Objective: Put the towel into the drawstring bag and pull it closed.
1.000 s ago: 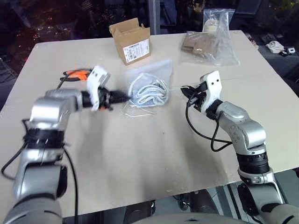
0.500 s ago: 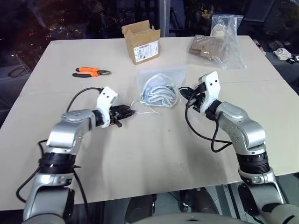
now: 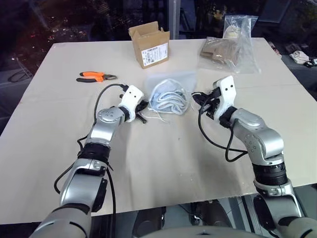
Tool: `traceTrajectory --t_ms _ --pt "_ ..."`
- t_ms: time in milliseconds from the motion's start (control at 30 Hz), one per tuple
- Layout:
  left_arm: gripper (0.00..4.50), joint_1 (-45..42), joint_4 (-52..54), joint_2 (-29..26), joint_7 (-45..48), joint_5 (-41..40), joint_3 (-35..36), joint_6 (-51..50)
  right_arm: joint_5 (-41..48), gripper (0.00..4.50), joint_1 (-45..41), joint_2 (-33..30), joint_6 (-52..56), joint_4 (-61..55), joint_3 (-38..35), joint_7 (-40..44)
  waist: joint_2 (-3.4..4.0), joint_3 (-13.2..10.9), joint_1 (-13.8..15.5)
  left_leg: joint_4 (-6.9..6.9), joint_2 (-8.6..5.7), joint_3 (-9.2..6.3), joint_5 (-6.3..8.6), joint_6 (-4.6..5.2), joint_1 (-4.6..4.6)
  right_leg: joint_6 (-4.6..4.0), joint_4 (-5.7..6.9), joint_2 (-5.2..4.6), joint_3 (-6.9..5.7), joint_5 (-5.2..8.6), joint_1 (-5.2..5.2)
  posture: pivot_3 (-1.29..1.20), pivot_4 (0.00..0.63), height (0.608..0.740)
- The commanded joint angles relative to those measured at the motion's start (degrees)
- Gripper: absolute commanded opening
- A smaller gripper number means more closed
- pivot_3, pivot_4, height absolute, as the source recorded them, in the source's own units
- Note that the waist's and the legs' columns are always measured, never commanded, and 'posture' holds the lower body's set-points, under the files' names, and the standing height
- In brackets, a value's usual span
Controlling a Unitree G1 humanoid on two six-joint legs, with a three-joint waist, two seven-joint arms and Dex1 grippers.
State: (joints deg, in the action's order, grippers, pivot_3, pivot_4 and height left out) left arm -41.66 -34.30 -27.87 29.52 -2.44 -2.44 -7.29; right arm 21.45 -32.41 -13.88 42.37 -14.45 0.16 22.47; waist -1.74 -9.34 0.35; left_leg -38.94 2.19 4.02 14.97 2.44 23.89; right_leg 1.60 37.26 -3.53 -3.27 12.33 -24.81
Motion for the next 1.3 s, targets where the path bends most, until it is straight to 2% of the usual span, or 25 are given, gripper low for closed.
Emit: traceTrajectory --t_ms 33,133,267,333,400,433,500,600,700,800,867,933,1033,1133,1200,1300 --pt "0.05 -13.2 2.5 -4.6 -9.3 0.0 8.1 3.8 3.5 0.0 -13.6 -6.1 0.5 -4.6 -7.1 1.1 -0.17 -0.3 0.1 -0.14 0.0 -0.03 0.0 0.0 0.07 0.02 0.15 -0.01 -0.01 -0.03 -0.06 0.0 0.15 0.74" --pt "0.05 -23.4 -0.9 -7.2 -12.5 0.9 9.7 5.8 7.8 0.0 -22.5 -10.9 3.5 -3.8 -11.1 3.0 -0.18 -0.3 0.3 -0.19 -0.01 -0.07 0.01 0.01 0.05 0.04 0.13 -0.01 -0.06 -0.03 -0.01 0.0 0.15 0.74" --pt "0.05 -29.3 -5.7 -8.3 -16.2 1.0 11.7 6.2 8.9 0.0 -23.7 -15.3 5.9 -5.1 -10.3 4.8 0.09 0.3 0.4 0.09 -0.03 0.08 0.01 -0.05 -0.1 0.17 -0.31 -0.11 -0.12 0.04 0.27 0.0 0.15 0.74" --pt "0.05 -28.5 -6.9 -8.7 -16.2 2.7 10.5 6.8 11.5 0.0 -24.2 -14.3 7.9 -5.9 -12.6 2.7 0.15 0.3 0.2 0.18 -0.09 0.24 0.08 0.06 -0.05 0.28 -0.3 -0.21 -0.05 0.05 0.25 0.0 0.15 0.74" --pt "0.05 -28.5 -6.1 -8.6 -17.1 2.4 11.3 6.5 9.4 0.0 -22.9 -17.6 7.6 -7.8 -11.4 2.9 0.13 0.3 0.2 0.18 -0.09 0.31 0.08 0.06 -0.03 0.31 -0.29 -0.21 -0.02 0.03 0.18 0.0 0.15 0.74" --pt "0.05 -28.4 -5.9 -8.4 -16.6 2.2 11.2 6.3 11.2 0.0 -23.6 -17.4 9.3 -8.5 -12.9 1.9 0.0 0.2 0.2 0.18 -0.1 0.35 0.08 0.06 0.04 0.31 -0.31 -0.2 -0.05 0.03 0.13 0.0 0.15 0.74" --pt "0.05 -26.9 -9.3 -8.1 -10.8 4.1 7.2 0.4 14.6 0.0 -22.8 -16.1 12.2 -9.4 -14.6 0.5 -0.03 0.2 0.3 0.09 -0.07 0.4 0.08 0.06 0.19 0.31 -0.32 -0.18 -0.15 0.03 0.0 0.0 0.15 0.74" --pt "0.05 -26.0 -2.4 -7.4 -8.7 1.9 8.0 3.6 18.6 0.0 -22.5 -17.4 16.3 -13.7 -14.5 0.8 0.0 0.2 0.4 0.09 -0.08 0.46 0.08 0.06 0.11 0.31 -0.28 -0.18 -0.14 0.03 0.04 0.0 0.15 0.74" --pt "0.05 -23.0 -4.3 -7.1 -7.5 3.9 6.1 2.0 15.0 0.0 -15.1 -20.5 13.5 -14.5 -10.5 3.2 -0.1 0.2 0.4 0.07 -0.05 0.43 0.08 0.06 0.1 0.31 -0.28 -0.17 -0.16 0.03 0.09 0.0 0.15 0.74" --pt "0.05 -25.0 -1.4 -7.3 -7.5 2.0 8.2 3.4 19.4 0.0 -21.6 -20.9 15.0 -12.3 -16.7 0.3 -0.02 0.0 0.1 0.02 -0.06 0.48 0.1 0.11 0.06 0.31 -0.34 -0.2 0.01 0.02 0.11 0.0 0.15 0.74" --pt "0.05 -24.2 -3.9 -8.1 -5.6 3.4 6.6 1.2 15.7 0.0 -19.3 -25.1 13.0 -10.8 -15.5 1.7 0.01 0.0 0.1 -0.24 -0.05 0.42 0.09 0.12 0.35 0.39 -0.17 -0.18 0.11 -0.05 -0.2 0.0 0.15 0.74" --pt "0.05 -23.0 -4.5 -8.9 -7.5 4.2 7.2 3.8 12.9 0.0 -14.9 -28.1 11.0 -10.4 -14.6 2.6 -0.12 0.1 0.3 -0.2 -0.05 0.41 0.1 0.11 0.23 0.42 -0.26 -0.16 -0.02 -0.06 -0.02 0.0 0.15 0.74" --pt "0.05 -23.7 -4.0 -9.9 -7.6 4.1 7.9 4.2 15.9 0.0 -18.4 -27.8 12.9 -11.5 -16.7 0.1 -0.05 0.0 0.2 -0.06 0.0 0.42 0.12 0.13 0.11 0.43 -0.4 -0.16 0.02 -0.06 0.1 0.0 0.15 0.74" --pt "0.05 -24.4 -3.1 -9.9 -11.8 1.9 11.9 7.0 14.4 0.0 -17.7 -28.7 12.1 -11.9 -16.6 -0.6 -0.01 0.0 0.2 -0.1 -0.03 0.48 0.12 0.14 0.09 0.43 -0.25 -0.19 0.13 -0.07 0.01 0.0 0.15 0.74" --pt "0.05 -24.0 -3.8 -10.2 -11.2 2.3 11.2 7.1 13.3 0.0 -15.8 -29.4 10.7 -11.8 -16.0 0.2 -0.01 0.0 0.2 -0.11 0.0 0.43 0.12 0.14 0.09 0.43 -0.27 -0.18 0.08 -0.07 0.03 0.0 0.15 0.74" --pt "0.05 -24.9 -5.3 -10.2 -10.1 1.7 11.5 6.5 16.6 0.0 -17.8 -26.6 12.6 -11.6 -17.6 -2.1 -0.02 0.0 0.3 -0.12 -0.03 0.46 0.12 0.14 0.09 0.43 -0.27 -0.19 0.1 -0.07 0.05 0.0 0.15 0.74"
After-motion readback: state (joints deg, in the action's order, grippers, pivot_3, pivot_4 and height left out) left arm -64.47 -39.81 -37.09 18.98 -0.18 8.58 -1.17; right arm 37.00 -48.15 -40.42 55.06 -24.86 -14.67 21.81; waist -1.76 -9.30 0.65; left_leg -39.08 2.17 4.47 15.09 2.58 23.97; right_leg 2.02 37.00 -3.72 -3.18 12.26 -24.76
